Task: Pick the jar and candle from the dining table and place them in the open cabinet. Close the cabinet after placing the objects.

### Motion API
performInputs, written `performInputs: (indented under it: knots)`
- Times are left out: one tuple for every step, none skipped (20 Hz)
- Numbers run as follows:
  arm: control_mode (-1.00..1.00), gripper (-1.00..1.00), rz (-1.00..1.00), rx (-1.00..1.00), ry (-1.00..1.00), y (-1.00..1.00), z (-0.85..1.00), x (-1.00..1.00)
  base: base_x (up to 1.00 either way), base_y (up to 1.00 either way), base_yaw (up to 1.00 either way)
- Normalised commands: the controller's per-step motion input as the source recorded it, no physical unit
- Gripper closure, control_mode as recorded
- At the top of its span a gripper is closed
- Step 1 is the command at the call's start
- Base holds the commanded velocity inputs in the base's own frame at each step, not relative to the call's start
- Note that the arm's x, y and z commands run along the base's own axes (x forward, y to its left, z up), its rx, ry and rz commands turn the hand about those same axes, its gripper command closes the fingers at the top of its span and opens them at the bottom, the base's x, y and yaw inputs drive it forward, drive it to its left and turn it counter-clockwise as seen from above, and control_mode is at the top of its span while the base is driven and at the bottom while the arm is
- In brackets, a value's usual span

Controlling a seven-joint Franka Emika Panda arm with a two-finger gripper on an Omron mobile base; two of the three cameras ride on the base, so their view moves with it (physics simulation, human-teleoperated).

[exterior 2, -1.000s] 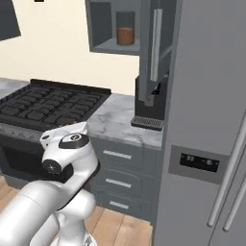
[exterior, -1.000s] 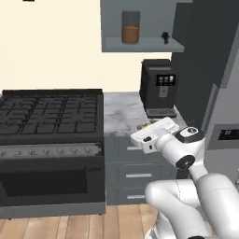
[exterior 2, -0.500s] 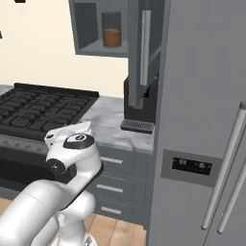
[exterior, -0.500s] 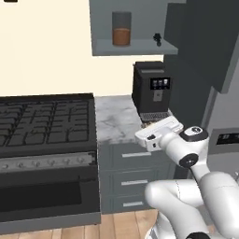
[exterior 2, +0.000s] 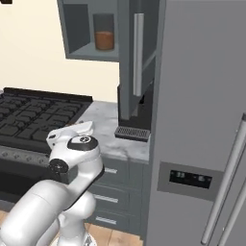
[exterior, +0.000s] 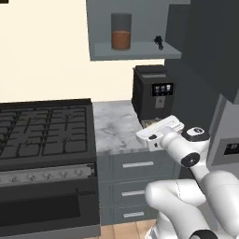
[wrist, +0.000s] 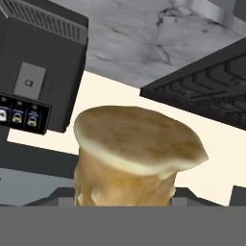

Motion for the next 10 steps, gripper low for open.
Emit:
performInputs:
  knots:
    - [1.0,1.0,0.0,0.0,0.0,0.0,0.0,0.0,0.39,0.21,-0.03]
    - [1.0,1.0,0.0,0.0,0.0,0.0,0.0,0.0,0.33,0.25,-0.03]
    - [1.0,1.0,0.0,0.0,0.0,0.0,0.0,0.0,0.3,0.31,-0.01]
    - [1.0,1.0,0.0,0.0,0.0,0.0,0.0,0.0,0.19,0.35,0.0]
    - [1.0,1.0,0.0,0.0,0.0,0.0,0.0,0.0,0.12,0.33,0.0]
    - [1.0,1.0,0.0,0.0,0.0,0.0,0.0,0.0,0.09,0.29,0.0]
    - [1.0,1.0,0.0,0.0,0.0,0.0,0.0,0.0,0.02,0.29,0.03]
    - [1.0,1.0,0.0,0.0,0.0,0.0,0.0,0.0,0.0,0.27,0.06]
    - [1.0,1.0,0.0,0.0,0.0,0.0,0.0,0.0,0.0,0.25,0.11]
    - [1.0,1.0,0.0,0.0,0.0,0.0,0.0,0.0,0.0,0.23,0.11]
